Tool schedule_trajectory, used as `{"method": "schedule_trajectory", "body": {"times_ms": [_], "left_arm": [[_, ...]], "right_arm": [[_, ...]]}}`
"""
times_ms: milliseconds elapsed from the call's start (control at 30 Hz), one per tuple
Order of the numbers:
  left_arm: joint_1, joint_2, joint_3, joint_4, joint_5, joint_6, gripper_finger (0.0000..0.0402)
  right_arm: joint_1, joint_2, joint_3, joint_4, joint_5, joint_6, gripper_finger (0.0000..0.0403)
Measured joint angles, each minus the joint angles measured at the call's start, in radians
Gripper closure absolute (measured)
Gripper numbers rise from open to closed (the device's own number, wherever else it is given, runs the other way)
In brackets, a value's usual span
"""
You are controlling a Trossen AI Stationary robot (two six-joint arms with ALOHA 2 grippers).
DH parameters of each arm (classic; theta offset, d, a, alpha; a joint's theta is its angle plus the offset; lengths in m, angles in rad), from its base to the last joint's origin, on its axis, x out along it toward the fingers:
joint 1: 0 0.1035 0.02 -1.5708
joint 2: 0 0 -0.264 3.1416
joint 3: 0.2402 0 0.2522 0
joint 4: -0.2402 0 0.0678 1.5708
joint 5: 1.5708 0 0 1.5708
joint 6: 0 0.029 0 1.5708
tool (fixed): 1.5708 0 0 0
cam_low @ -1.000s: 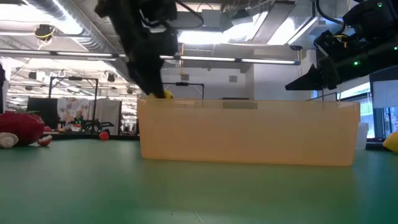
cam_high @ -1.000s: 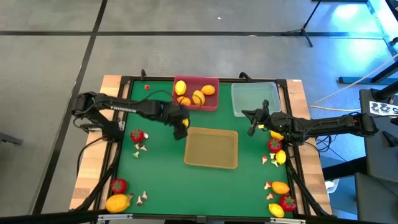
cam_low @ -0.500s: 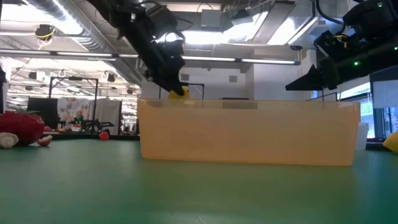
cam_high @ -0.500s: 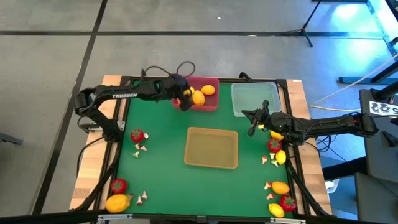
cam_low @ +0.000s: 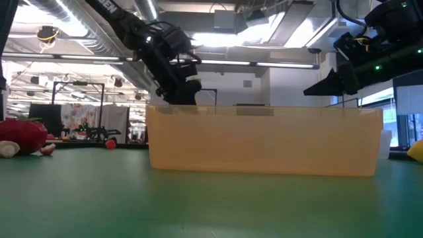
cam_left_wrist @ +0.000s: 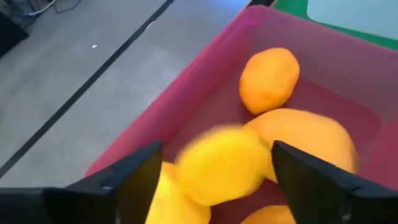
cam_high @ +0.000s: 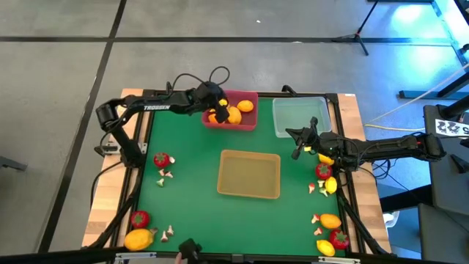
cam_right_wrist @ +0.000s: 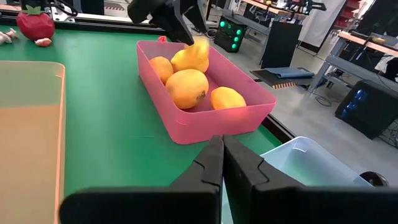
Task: Sort produce into baskets
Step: Put the yellow lemon into the red bin
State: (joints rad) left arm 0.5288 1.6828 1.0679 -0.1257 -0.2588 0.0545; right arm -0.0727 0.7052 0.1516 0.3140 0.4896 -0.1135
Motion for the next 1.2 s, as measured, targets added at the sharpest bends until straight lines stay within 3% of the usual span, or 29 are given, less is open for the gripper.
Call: {"method": "schedule_trajectory", "body": {"times_ms": [167, 367, 600, 867, 1200], "left_arm": [[-0.051, -0.060, 0.000, -0.029, 0.000, 0.018, 0.0064], [-0.161, -0.145, 0.000, -0.120, 0.002, -0.005, 0.0060], [-0.368, -0.174, 0.000, -0.210, 0.002, -0.098, 0.0059], [-0.631, -0.172, 0.000, -0.300, -0.091, -0.357, 0.0059], [-0.929, -0.172, 0.000, -0.469, -0.102, -0.822, 0.0059]], "right_arm": [[0.000, 0.000, 0.000, -0.003, -0.002, 0.000, 0.0393], [0.000, 0.000, 0.000, 0.002, -0.002, 0.005, 0.0393], [0.000, 0.000, 0.000, 0.081, -0.027, 0.008, 0.0393], [0.000, 0.000, 0.000, 0.077, -0.199, 0.034, 0.0393], [0.000, 0.000, 0.000, 0.078, -0.284, 0.043, 0.0393]]}}
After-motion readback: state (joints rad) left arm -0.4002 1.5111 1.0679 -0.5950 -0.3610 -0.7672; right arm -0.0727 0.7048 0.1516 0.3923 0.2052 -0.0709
